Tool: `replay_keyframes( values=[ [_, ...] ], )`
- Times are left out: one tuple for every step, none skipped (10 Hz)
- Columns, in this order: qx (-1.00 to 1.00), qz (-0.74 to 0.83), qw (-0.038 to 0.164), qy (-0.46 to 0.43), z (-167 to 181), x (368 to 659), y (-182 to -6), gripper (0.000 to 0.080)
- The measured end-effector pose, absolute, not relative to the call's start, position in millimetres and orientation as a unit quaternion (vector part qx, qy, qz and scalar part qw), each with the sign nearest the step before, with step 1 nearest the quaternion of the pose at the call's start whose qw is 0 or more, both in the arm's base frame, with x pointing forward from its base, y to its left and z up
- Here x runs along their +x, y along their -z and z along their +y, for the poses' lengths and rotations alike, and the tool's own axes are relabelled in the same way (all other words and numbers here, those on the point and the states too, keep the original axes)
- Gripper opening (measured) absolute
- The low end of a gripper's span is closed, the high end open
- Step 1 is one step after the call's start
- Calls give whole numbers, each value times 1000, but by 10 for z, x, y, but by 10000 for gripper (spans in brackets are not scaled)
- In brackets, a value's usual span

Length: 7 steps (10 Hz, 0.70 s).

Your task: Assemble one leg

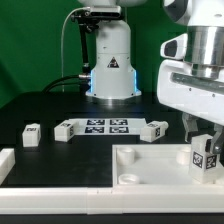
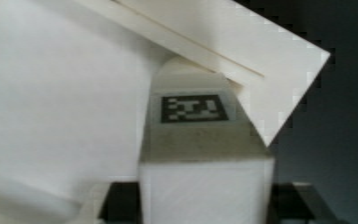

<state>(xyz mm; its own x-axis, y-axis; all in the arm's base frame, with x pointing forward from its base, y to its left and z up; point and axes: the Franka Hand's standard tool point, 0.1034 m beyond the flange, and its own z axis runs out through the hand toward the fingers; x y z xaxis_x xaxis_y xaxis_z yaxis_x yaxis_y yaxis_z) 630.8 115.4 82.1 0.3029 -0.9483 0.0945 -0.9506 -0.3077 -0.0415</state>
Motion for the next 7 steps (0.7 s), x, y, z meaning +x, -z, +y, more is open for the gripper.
replay_keyframes(
  values=[
    [798,-600,11,-50,1152,6304,-818,294],
    [807,-588,12,-50,1151,6302,-813,348],
    [819,-571,13,-50,1153,6302,-813,515],
    [831,-554,6,-58,1173,6316,-821,515],
    [864,-499,2,-67,1168,6315,-815,620],
    [902,-427,4,-71,1157,6312,-802,641],
    [924,-373,1,-79,1166,6319,-788,641]
  ],
)
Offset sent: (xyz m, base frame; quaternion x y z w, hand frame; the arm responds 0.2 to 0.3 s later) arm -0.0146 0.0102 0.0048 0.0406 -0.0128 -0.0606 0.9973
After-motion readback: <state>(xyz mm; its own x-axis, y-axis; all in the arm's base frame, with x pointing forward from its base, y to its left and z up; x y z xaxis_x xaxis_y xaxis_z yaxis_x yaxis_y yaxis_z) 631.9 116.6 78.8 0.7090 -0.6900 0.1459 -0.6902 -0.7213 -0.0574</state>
